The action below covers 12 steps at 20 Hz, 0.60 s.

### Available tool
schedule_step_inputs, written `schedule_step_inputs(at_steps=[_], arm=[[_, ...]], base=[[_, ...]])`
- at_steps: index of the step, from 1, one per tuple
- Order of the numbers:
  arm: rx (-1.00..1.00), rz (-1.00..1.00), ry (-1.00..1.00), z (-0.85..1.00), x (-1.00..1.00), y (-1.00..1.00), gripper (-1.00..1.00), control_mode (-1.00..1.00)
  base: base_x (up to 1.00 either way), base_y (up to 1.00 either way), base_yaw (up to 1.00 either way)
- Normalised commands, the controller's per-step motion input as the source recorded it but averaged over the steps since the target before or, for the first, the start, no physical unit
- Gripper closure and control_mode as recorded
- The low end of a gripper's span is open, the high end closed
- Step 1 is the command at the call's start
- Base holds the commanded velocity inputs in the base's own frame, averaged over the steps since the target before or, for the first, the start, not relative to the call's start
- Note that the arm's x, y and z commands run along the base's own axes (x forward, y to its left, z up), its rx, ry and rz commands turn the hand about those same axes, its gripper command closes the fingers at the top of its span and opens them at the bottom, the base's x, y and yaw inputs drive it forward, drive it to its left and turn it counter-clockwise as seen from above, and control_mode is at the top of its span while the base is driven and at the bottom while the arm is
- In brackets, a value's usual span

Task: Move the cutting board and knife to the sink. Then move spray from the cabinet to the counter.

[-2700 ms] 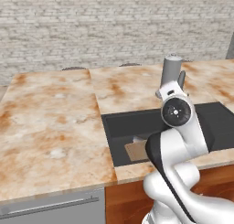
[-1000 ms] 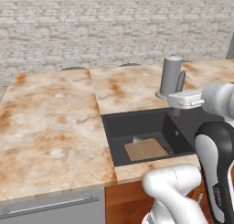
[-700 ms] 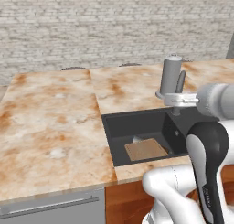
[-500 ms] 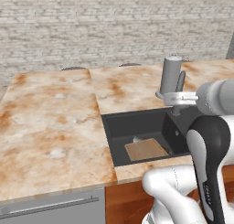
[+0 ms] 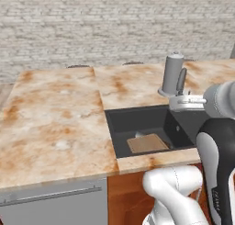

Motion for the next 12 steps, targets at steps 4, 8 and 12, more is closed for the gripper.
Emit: schedule_step_inputs(at_steps=[4,8,12], arm=[[0.0,0.0,0.0,0.0,0.0,0.0,-1.0,1.0],[0.0,0.0,0.0,0.0,0.0,0.0,-1.0,1.0],[0.0,0.0,0.0,0.0,0.0,0.0,-1.0,1.0]], base=[[-0.76,0.96,0.31],[-0.24,0.7,0.84],[-0.01,0.14,0.99]])
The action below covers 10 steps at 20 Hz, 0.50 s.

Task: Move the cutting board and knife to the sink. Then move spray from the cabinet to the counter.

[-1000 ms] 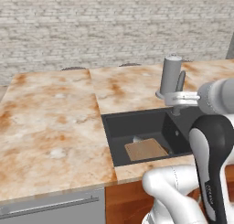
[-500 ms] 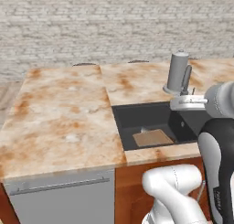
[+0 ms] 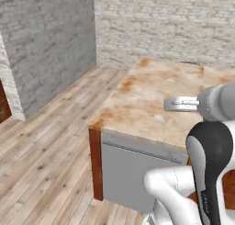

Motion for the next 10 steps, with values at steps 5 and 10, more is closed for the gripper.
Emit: schedule_step_inputs(at_steps=[5,10], arm=[[0.0,0.0,0.0,0.0,0.0,0.0,-1.0,1.0],[0.0,0.0,0.0,0.0,0.0,0.0,-1.0,1.0]], base=[[0.0,0.11,1.0],[0.36,0.14,0.85]])
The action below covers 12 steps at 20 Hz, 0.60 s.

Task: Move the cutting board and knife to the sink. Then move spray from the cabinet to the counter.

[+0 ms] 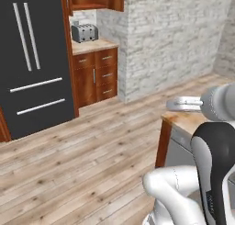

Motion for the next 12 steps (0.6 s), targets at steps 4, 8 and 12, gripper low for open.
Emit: schedule_step_inputs(at_steps=[4,8,12], arm=[[0.0,0.0,0.0,0.0,0.0,0.0,-1.0,1.0],[0.0,0.0,0.0,0.0,0.0,0.0,-1.0,1.0],[0.0,0.0,0.0,0.0,0.0,0.0,-1.0,1.0]], base=[[1.0,0.0,0.49],[1.0,0.0,0.31],[1.0,0.05,0.07]])
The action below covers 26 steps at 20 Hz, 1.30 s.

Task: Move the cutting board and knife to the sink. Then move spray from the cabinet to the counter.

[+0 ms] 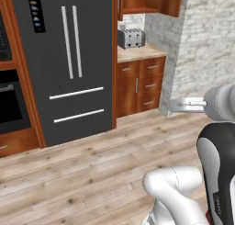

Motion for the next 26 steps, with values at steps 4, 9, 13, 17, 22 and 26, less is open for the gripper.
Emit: schedule_step_inputs(at_steps=[4,9,13,17,22,26], arm=[[0.0,0.0,0.0,0.0,0.0,0.0,-1.0,1.0],[0.0,0.0,0.0,0.0,0.0,0.0,-1.0,1.0],[0.0,0.0,0.0,0.0,0.0,0.0,-1.0,1.0],[0.0,0.0,0.0,0.0,0.0,0.0,-1.0,1.0],[0.0,0.0,0.0,0.0,0.0,0.0,-1.0,1.0],[0.0,0.0,0.0,0.0,0.0,0.0,-1.0,1.0]], base=[[1.0,0.02,0.04],[1.0,-0.02,0.06],[1.0,-0.36,0.12],[0.77,-0.62,0.13],[0.27,-0.81,0.17],[0.14,-0.85,0.11]])
